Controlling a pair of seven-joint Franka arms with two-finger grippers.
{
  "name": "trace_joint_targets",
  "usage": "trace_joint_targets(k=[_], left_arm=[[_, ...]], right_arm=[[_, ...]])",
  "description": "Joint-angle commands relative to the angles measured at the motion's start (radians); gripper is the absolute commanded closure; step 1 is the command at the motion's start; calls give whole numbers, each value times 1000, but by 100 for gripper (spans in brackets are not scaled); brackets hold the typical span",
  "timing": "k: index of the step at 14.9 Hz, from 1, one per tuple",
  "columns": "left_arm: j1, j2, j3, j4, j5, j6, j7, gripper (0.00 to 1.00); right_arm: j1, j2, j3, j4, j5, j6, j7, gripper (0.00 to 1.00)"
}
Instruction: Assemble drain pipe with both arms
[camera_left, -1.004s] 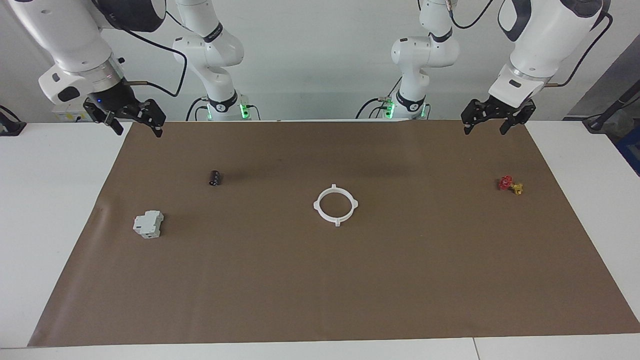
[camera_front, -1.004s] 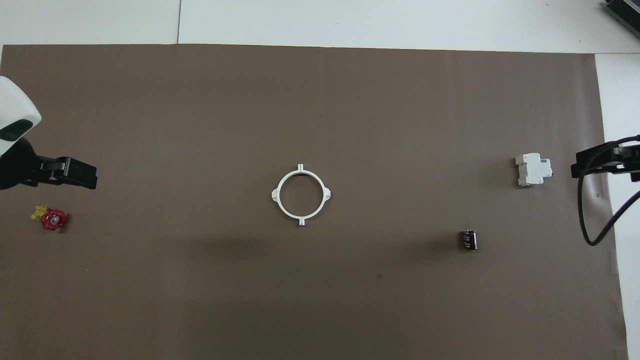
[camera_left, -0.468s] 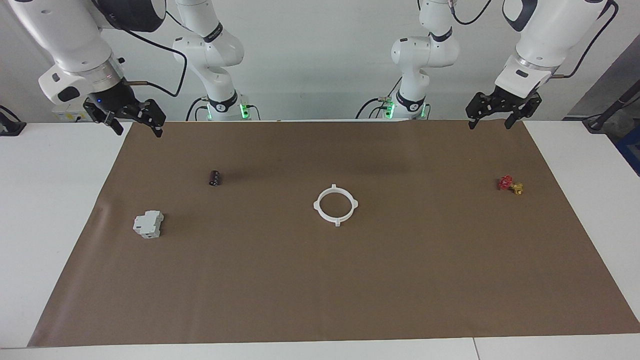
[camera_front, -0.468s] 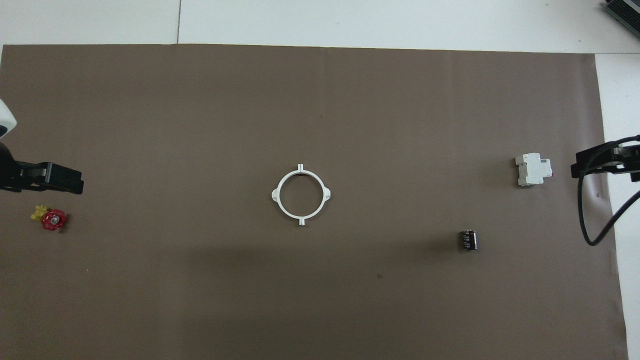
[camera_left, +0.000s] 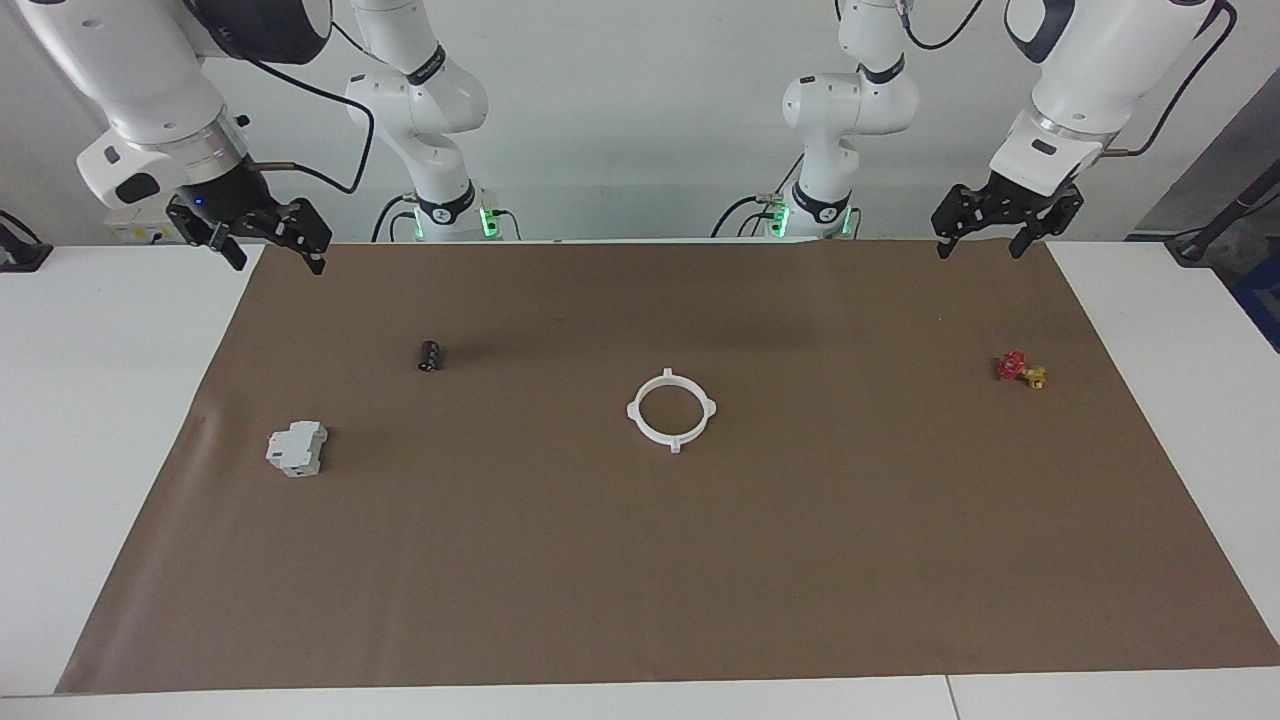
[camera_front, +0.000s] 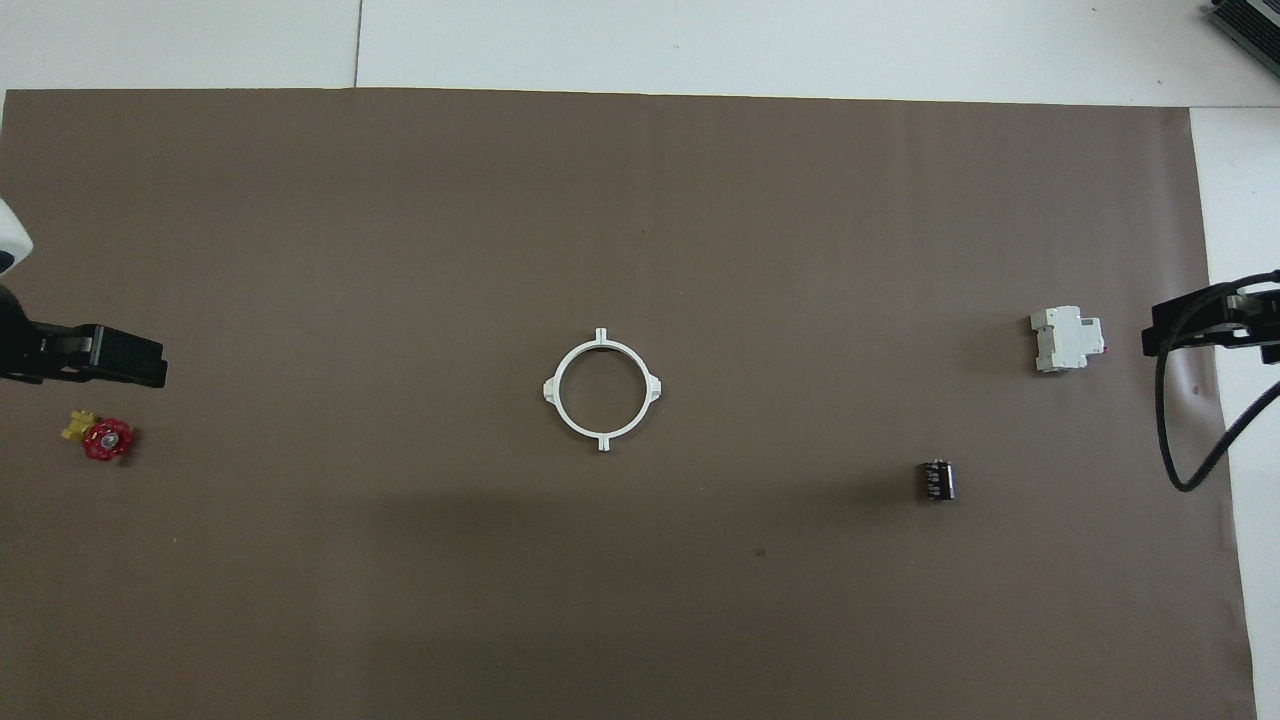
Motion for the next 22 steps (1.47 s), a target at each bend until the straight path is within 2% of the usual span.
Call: trace_joint_targets(k=[1, 22], left_arm=[[-10, -5, 4, 3, 2, 14, 12, 0], [-4, -6, 4, -5, 2, 31, 9, 0]], right_arm=[[-4, -9, 3, -3, 17, -9, 12, 0], [-4, -9, 3, -3, 17, -9, 12, 0]])
